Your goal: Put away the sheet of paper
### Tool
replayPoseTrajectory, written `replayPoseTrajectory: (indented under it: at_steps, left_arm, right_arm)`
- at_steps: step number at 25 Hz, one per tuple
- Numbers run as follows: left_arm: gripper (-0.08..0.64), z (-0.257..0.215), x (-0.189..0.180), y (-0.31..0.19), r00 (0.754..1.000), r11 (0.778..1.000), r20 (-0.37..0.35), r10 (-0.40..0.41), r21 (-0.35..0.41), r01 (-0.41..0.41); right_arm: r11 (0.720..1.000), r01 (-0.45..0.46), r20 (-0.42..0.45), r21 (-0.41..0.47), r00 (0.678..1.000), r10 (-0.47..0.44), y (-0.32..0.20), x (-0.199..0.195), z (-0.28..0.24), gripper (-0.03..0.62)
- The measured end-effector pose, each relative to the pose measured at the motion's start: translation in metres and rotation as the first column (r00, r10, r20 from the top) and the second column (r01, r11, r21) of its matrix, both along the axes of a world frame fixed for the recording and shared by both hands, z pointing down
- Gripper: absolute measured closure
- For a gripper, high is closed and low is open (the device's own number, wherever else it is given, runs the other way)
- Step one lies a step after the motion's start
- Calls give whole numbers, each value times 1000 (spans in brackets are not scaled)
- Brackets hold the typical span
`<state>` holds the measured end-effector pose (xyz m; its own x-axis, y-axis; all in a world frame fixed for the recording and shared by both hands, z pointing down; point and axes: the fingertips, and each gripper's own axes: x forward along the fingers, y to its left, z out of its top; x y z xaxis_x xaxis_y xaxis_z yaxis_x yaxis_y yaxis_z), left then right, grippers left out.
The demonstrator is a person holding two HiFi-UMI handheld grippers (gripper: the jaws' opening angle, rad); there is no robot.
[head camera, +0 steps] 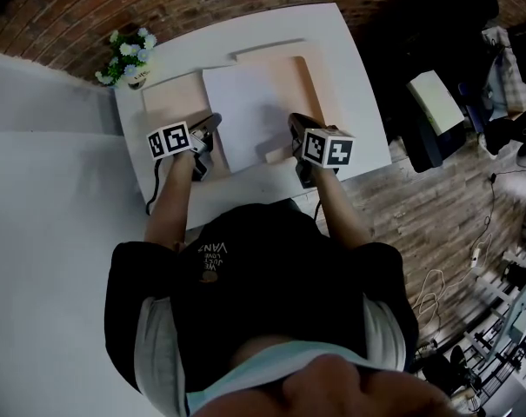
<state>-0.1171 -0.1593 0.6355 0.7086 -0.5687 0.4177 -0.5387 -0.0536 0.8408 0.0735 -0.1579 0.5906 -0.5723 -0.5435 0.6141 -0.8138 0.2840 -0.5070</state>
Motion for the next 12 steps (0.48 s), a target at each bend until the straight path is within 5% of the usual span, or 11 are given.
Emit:
replayPoseTrajectory:
  at_steps: [12]
  left_arm:
    - [558, 2, 15, -4, 1000, 1000, -11, -29, -11, 29]
  right_arm:
    - [1000, 14, 2, -5, 1000, -14, -5, 18, 2, 594]
